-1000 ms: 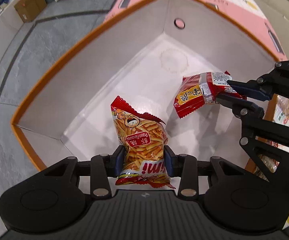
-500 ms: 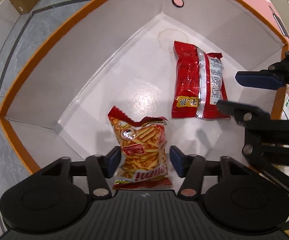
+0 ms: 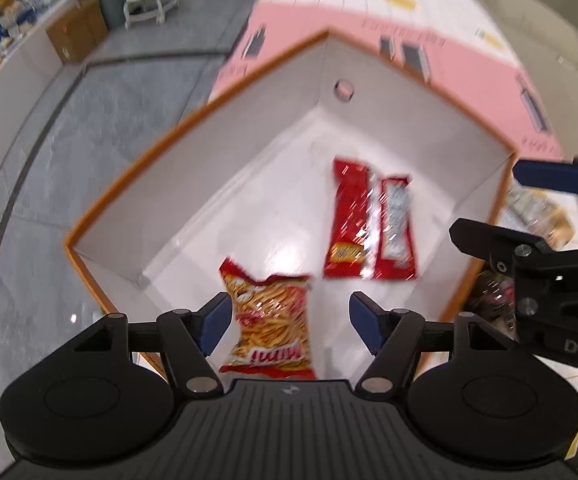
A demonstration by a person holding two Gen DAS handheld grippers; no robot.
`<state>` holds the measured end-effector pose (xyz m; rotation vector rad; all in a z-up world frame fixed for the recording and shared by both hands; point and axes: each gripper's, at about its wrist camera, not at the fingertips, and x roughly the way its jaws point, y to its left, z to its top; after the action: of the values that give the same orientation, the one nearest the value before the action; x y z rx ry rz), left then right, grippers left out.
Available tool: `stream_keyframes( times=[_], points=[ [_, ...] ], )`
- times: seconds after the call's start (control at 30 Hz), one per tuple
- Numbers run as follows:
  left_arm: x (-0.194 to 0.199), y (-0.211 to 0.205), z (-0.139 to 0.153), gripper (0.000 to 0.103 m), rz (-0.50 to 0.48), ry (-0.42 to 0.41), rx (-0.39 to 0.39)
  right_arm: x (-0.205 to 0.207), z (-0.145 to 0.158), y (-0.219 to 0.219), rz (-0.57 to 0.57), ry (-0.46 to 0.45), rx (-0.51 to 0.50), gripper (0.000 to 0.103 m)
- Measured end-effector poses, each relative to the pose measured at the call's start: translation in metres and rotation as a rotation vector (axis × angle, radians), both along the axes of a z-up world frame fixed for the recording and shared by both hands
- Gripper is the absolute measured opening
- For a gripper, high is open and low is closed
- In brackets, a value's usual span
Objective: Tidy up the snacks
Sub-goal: 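Move both open tools back from the box toward the snack pile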
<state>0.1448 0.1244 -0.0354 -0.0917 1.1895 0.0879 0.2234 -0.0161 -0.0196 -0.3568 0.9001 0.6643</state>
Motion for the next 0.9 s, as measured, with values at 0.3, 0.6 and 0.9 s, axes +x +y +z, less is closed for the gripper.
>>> stream_keyframes(
  times=[0.3, 0.6, 0.9],
  points=[
    [-0.032, -0.038, 0.045, 0.080, -0.031, -0.229, -0.021, -0.040, 0.026, -0.063, -0.216, -0.090, 0.130, 0.076],
    [-0.070, -0.095, 0.057, 0.082, -0.145, -0.399, -0.064, -0.087, 0.026, -0.130, -0.404, -0.123, 0.176, 0.078],
    [-0.084, -0.128, 0.026, 0.082, -0.200, -0.309, -0.155, -0.130, 0.002, -0.186, -0.579, -0.095, 0.189, 0.078]
  ],
)
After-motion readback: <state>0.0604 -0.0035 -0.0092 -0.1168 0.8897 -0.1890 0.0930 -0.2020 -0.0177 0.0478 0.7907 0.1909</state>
